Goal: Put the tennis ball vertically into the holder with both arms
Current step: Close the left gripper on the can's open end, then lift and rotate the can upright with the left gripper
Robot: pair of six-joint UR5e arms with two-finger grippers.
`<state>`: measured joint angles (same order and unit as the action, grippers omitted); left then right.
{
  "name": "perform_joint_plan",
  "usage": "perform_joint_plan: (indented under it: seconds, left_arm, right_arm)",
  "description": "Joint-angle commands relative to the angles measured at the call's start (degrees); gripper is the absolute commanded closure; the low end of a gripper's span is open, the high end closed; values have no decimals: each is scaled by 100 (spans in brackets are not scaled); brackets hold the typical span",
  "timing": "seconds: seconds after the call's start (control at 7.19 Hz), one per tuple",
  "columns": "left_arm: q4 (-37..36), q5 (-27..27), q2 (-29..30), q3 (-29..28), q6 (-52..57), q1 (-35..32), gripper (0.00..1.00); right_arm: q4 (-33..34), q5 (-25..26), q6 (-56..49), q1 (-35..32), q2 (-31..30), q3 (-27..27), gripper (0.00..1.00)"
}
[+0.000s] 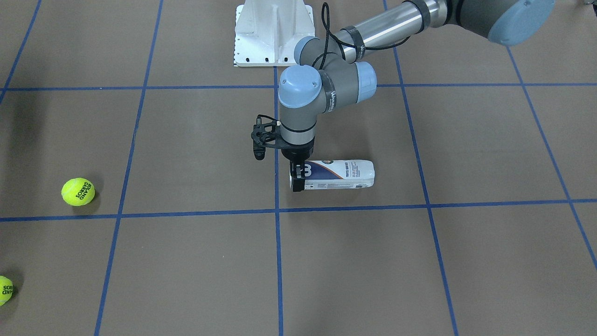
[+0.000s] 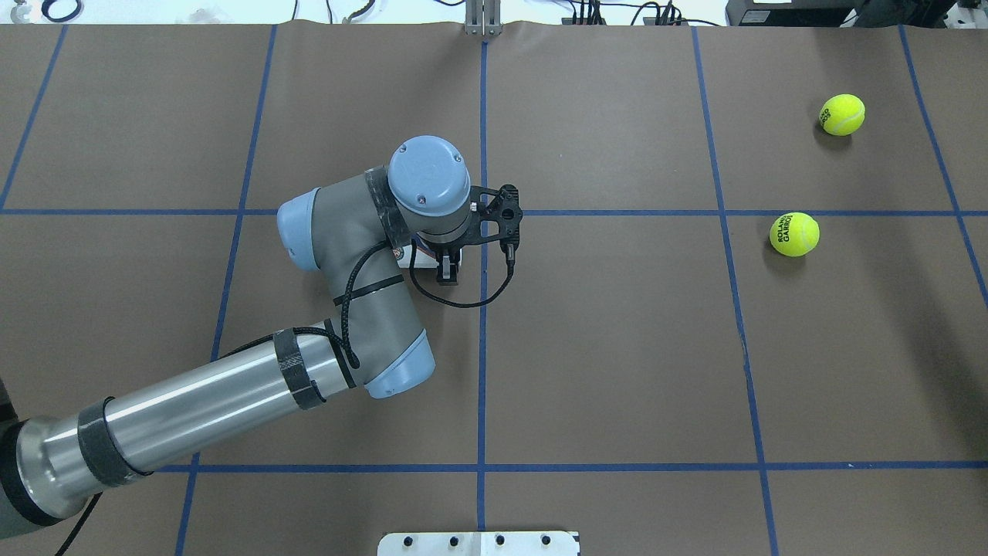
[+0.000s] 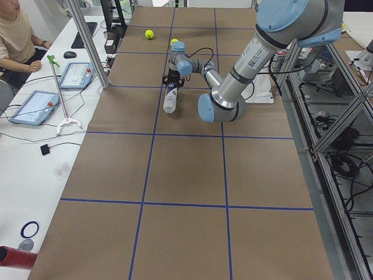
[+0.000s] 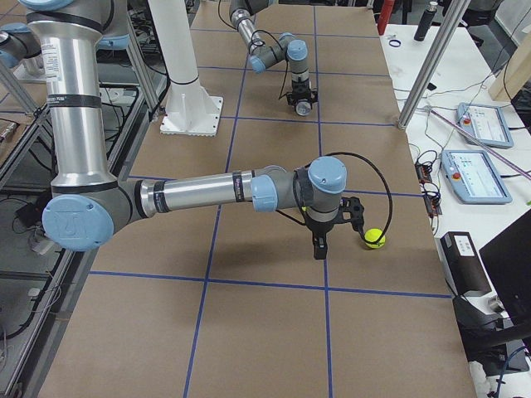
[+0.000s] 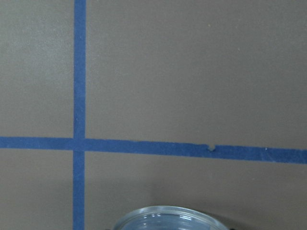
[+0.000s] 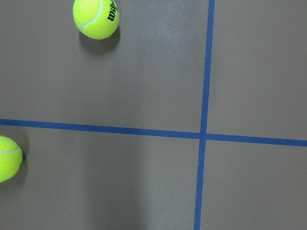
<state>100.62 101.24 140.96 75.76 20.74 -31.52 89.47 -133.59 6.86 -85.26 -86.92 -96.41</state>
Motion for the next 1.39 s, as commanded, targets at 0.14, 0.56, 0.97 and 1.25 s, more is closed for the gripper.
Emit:
perform_joint_plan:
  seconds: [0.14,0.56,0.97,1.25]
  left_arm:
    - [124,45,90,1033,-393,-283,29]
    - [2278,597,20,1152,-2173,-372,26]
    - [5519,451,-480,960,-3994,-390,26]
    - [7489,-469,-481,303,-4726,-338,22]
  right_arm:
    - [0,-9,0,0,0,0,0]
    - [-9,0,0,0,0,-9,0]
    - [-9,-9,0,0,0,-18,0]
    - [-9,-9,0,0,0,-35,0]
